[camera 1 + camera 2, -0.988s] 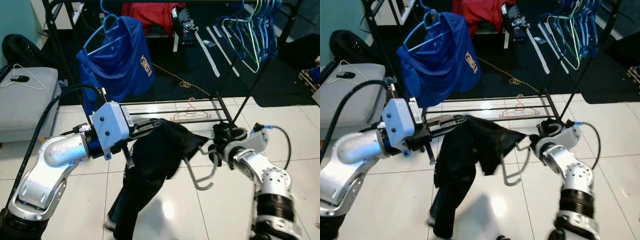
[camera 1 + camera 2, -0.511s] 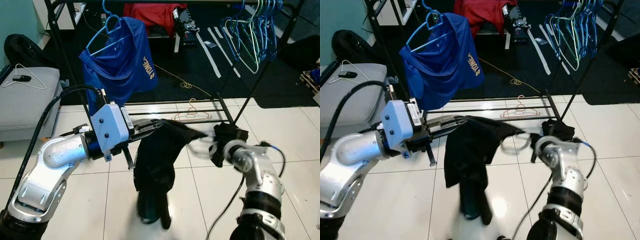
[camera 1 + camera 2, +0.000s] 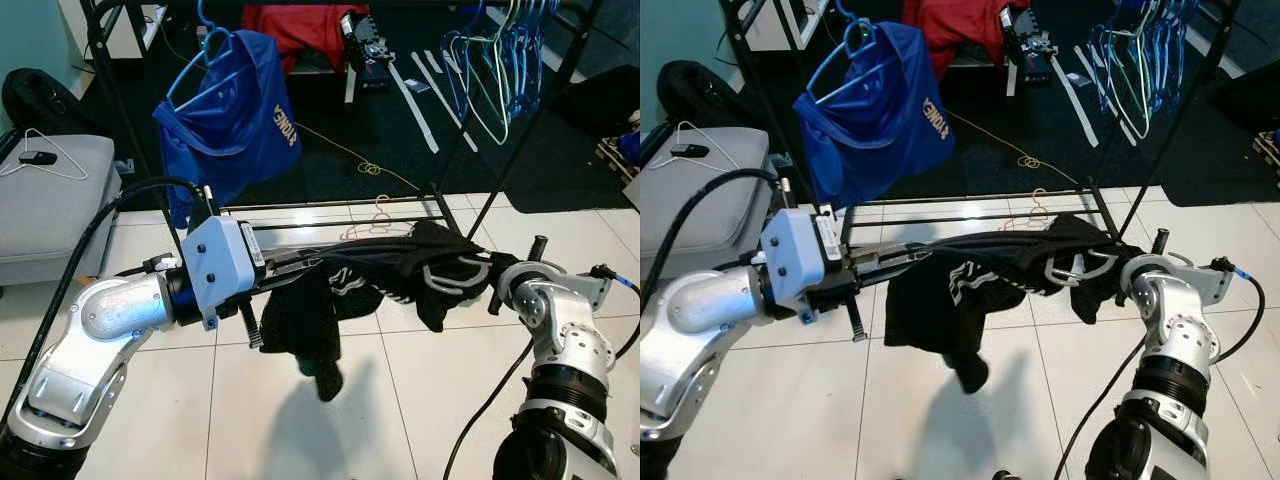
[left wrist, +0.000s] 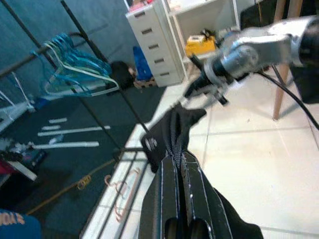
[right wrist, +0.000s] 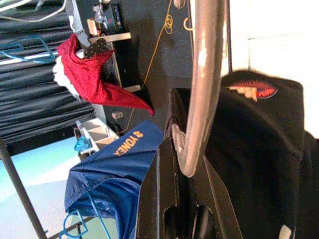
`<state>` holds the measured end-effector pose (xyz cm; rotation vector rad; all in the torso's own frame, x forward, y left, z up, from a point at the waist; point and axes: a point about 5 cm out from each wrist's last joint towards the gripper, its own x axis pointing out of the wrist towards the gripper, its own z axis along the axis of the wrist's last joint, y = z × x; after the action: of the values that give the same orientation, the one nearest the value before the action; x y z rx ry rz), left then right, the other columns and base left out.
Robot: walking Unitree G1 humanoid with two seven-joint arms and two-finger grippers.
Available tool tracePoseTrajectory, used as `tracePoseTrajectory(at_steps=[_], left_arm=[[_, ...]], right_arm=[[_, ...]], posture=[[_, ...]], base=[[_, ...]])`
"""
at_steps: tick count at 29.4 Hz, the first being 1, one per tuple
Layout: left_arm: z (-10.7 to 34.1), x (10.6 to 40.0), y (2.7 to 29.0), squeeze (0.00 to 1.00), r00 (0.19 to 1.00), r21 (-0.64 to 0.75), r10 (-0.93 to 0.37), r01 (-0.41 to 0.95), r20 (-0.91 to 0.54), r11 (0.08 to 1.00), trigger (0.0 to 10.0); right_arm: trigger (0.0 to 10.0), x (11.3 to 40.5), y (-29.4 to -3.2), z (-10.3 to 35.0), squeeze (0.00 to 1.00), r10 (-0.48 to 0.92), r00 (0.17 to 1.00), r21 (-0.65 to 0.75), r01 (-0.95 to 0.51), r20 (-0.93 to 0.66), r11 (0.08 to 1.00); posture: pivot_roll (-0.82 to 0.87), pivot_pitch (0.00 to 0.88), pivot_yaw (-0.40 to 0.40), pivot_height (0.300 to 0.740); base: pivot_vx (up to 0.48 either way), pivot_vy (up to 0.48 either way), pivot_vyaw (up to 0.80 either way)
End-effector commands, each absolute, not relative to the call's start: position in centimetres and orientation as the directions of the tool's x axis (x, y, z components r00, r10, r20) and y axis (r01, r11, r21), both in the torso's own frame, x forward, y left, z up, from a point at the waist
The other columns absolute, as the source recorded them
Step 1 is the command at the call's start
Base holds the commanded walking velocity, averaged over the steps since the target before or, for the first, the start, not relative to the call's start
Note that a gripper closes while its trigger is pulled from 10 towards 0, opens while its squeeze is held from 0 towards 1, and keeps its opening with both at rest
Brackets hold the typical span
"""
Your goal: Hang hanger
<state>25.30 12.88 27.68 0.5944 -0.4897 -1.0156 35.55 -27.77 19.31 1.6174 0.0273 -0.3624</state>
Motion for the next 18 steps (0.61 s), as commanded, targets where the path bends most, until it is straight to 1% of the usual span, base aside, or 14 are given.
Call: tracePoseTrajectory(at_steps=[1,2,3,4,5,6,7,8,9,18], left_arm=[[27.9,24.6,13.3,0.0,0.424,0.664,-0.901,0.648,0.094,0.374,10.0],[27.9,24.6,13.3,0.0,0.424,0.664,-0.901,0.648,0.094,0.374,10.0],[27.5,24.3,13.1,0.0,0.403,0.654,-0.913,0.676,0.059,0.34,10.0],[27.5,24.3,13.1,0.0,0.403,0.654,-0.913,0.676,0.059,0.34,10.0],[27.0,23.9,12.8,0.0,0.377,0.638,-0.926,0.707,0.025,0.306,10.0],[27.0,23.9,12.8,0.0,0.377,0.638,-0.926,0.707,0.025,0.306,10.0],[26.5,23.4,12.4,0.0,0.351,0.62,-0.936,0.734,0.002,0.276,10.0],[26.5,23.4,12.4,0.0,0.351,0.62,-0.936,0.734,0.002,0.276,10.0],[26.1,23.0,12.0,0.0,0.327,0.602,-0.945,0.758,-0.019,0.251,10.0],[25.4,22.7,11.4,0.0,0.305,0.605,-0.951,0.766,-0.045,0.217,10.0]], right_arm=[[10.0,35.1,-29.6,20.0,0.0,-0.289,0.933,0.974,0.183,-0.214,-0.131],[10.0,35.1,-29.6,20.0,0.0,-0.289,0.933,0.974,0.183,-0.214,-0.131],[10.0,35.2,-29.8,20.3,0.0,-0.299,0.935,0.976,0.153,-0.193,-0.153],[10.0,35.2,-29.8,20.3,0.0,-0.299,0.935,0.976,0.153,-0.193,-0.153],[10.0,35.2,-29.9,20.6,0.0,-0.304,0.937,0.977,0.125,-0.174,-0.173],[10.0,35.2,-29.9,20.6,0.0,-0.304,0.937,0.977,0.125,-0.174,-0.173],[10.0,35.4,-29.9,20.9,0.0,-0.305,0.94,0.979,0.104,-0.155,-0.175],[10.0,35.4,-29.9,20.9,0.0,-0.305,0.94,0.979,0.104,-0.155,-0.175],[10.0,35.5,-29.9,21.2,0.0,-0.301,0.944,0.98,0.084,-0.136,-0.179],[10.0,35.9,-29.3,22.0,0.0,-0.27,0.959,0.988,0.048,-0.087,-0.149]], posture=[[-0.02,0.271,-0.021,0.74],[-0.02,0.271,-0.021,0.74],[-0.02,0.27,-0.021,0.74],[-0.02,0.27,-0.021,0.74],[-0.02,0.269,-0.02,0.74],[-0.02,0.269,-0.02,0.74],[-0.02,0.267,-0.019,0.74],[-0.02,0.267,-0.019,0.74],[-0.02,0.265,-0.022,0.74],[-0.03,0.259,-0.023,0.74]], base=[[0.0,0.0,0.0],[0.0,0.0,0.0],[0.0,0.0,0.0],[0.0,0.0,0.0],[0.0,0.0,0.0],[0.0,0.0,0.0],[0.0,0.0,0.0],[0.0,0.0,0.0],[0.0,0.0,0.0],[0.0,0.0,0.0]])
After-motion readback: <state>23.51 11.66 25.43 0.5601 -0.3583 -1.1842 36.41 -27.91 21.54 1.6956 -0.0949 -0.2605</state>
